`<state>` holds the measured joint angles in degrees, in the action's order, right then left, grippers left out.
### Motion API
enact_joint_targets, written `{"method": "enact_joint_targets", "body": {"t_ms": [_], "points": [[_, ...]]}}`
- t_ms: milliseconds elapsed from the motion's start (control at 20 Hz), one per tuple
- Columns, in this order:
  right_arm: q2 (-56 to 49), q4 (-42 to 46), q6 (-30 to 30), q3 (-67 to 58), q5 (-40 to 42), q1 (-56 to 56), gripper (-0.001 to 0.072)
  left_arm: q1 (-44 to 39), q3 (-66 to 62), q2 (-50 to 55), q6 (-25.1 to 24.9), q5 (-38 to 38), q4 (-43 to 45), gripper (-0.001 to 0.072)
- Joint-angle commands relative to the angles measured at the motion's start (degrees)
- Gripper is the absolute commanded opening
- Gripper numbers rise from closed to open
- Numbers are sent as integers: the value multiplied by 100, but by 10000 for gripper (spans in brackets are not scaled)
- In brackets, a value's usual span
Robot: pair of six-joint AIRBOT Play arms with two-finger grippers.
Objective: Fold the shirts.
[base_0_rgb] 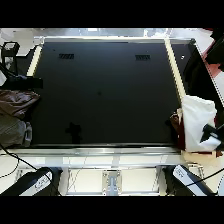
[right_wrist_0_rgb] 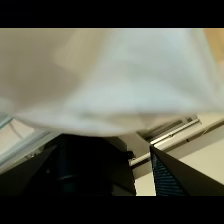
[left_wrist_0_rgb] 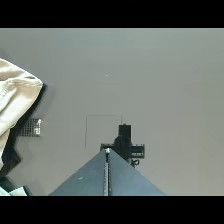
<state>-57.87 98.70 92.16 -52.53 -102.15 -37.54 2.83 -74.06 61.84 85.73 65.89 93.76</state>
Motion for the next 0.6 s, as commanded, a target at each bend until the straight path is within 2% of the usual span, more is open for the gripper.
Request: {"method": "enact_joint_targets", "body": {"t_ms": [0, 100, 150, 200, 250, 300, 350, 450, 550], "points": [[516, 50, -39, 522, -262, -9, 653, 2, -2, -2, -4, -7, 4, 11], [988, -479, -142, -341, 33, 9, 651, 2, -2, -2, -2, -7, 0, 11], [1213, -1128, -138, -813, 378, 9, 638, 0, -2, -2, -2, -13, -83, 11], [1469, -2177, -157, -1213, 955, 9, 627, 2, -2, 0, -2, -44, -262, 11], [1720, -3311, -422, -1408, 1659, 9, 627, 0, -2, 2, -2, -114, -535, 11], [1963, -4448, -997, -1447, 2337, 9, 627, 2, -2, 11, -2, -212, -831, 11], [2120, -5115, -1521, -1443, 2702, 9, 624, 0, -2, 24, -2, -310, -1150, 11], [2181, -5370, -1838, -1429, 2662, 9, 558, 0, -2, 98, -4, -376, -1591, 11], [2138, -5412, -1888, -1209, 2288, 9, 558, 0, -2, 173, -2, -337, -1816, 11]]}}
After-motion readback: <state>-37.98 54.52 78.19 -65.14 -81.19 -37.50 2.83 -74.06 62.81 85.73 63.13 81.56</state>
